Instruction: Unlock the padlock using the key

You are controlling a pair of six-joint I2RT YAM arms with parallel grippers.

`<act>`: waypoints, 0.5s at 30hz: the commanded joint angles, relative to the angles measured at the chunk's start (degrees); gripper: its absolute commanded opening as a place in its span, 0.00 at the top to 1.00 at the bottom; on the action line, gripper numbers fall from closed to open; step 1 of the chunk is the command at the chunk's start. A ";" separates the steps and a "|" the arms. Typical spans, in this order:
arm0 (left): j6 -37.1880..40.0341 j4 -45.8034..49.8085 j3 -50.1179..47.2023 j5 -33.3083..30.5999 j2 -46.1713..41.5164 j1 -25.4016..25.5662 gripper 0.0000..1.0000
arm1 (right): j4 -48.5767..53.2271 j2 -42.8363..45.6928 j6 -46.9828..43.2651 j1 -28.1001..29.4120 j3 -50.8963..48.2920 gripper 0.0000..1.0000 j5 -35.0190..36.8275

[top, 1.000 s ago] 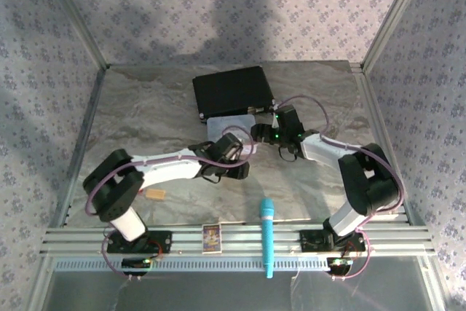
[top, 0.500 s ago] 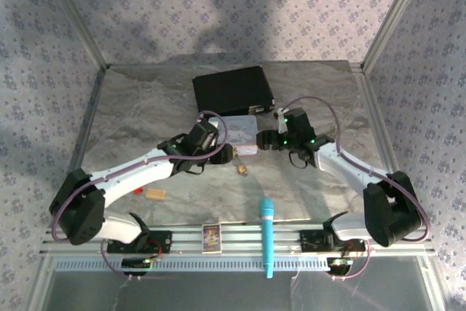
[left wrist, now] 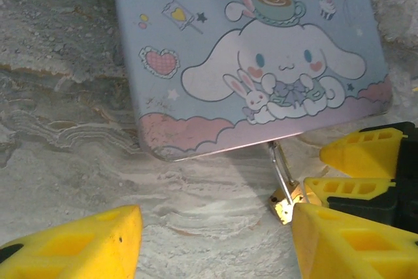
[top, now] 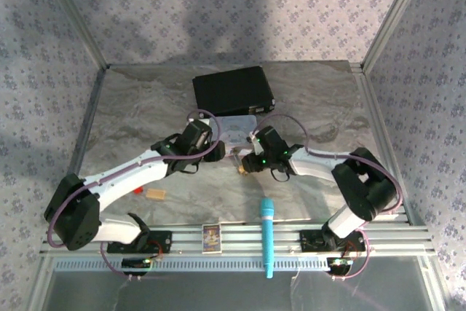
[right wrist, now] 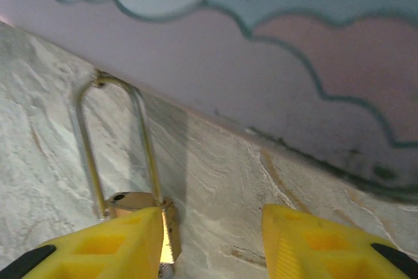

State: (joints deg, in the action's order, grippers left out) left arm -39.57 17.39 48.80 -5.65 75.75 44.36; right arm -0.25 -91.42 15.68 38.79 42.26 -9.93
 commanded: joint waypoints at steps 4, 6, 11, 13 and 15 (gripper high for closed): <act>-0.50 1.02 -1.34 -2.03 -1.63 -0.14 0.38 | -2.05 -1.82 -1.71 1.62 0.45 0.55 -1.82; -0.42 1.16 -1.26 -2.48 -1.49 -0.16 0.38 | -1.69 -2.16 -1.49 1.80 0.29 0.52 -1.14; -0.24 1.42 -1.07 -2.74 -1.29 -0.15 0.38 | -3.66 -0.19 2.14 1.68 -1.57 0.38 -1.08; -0.20 1.40 -1.07 -2.94 -1.23 -0.15 0.38 | -5.56 1.27 4.64 1.81 -2.65 0.34 -1.56; -0.26 1.27 -1.16 -2.97 -1.31 -0.15 0.38 | -6.93 2.03 6.28 2.34 -3.23 0.33 -2.08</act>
State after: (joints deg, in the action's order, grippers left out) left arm -39.75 18.02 47.83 -7.38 75.72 44.36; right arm -4.73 -91.48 18.46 40.51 40.27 -11.20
